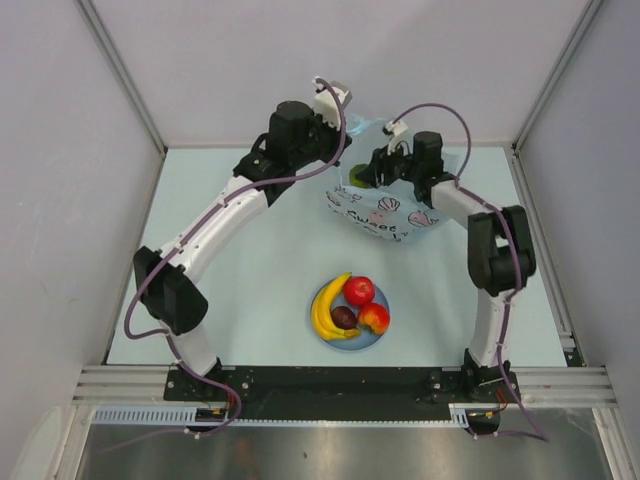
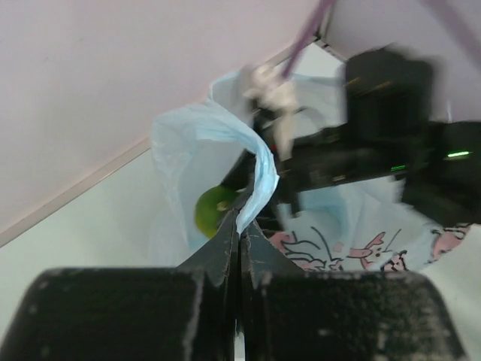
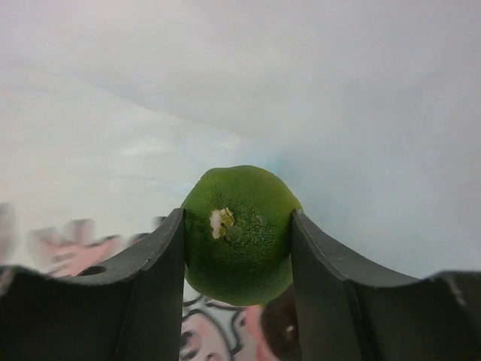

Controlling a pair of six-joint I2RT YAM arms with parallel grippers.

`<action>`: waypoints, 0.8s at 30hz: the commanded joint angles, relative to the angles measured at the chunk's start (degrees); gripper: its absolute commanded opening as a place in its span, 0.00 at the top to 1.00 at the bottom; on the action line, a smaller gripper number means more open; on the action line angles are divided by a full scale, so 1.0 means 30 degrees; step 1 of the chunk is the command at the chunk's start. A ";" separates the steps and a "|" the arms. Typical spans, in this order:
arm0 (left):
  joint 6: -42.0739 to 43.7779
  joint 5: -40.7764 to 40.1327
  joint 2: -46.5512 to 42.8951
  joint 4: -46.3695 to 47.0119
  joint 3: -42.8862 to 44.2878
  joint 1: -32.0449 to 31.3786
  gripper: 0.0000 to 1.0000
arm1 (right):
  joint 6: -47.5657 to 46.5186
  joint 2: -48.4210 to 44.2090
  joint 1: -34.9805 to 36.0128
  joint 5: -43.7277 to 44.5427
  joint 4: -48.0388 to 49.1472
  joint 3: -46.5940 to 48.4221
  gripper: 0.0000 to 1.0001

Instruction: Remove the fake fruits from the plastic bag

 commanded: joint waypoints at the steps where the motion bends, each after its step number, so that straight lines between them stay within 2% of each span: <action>1: 0.0209 -0.0948 0.0808 0.0666 -0.0137 0.0608 1.00 | -0.0147 -0.4682 -0.0087 -0.3848 -0.0535 -0.1186 0.78; 7: 0.0093 -0.1184 0.1191 0.0783 -0.0195 0.0813 1.00 | -0.2897 -0.7964 -0.0058 -0.4819 -0.3668 -0.2771 0.79; 16: -0.0669 -0.0424 0.0459 0.0901 -0.1891 0.1311 1.00 | -0.8082 -1.2183 0.1082 -0.3766 -0.9555 -0.3712 0.78; 17: -0.0699 -0.0365 0.0343 0.0843 -0.2156 0.1340 1.00 | -0.9422 -1.2535 0.1316 -0.3677 -1.0953 -0.3741 0.78; 21: -0.1312 0.0308 -0.0039 0.0930 -0.3211 0.1721 1.00 | -1.2564 -1.4234 0.3770 -0.2713 -1.4652 -0.3830 0.78; 24: -0.1489 0.0457 -0.0243 0.0609 -0.3213 0.1809 1.00 | -1.3653 -1.5757 0.6520 0.0354 -1.6267 -0.4033 0.78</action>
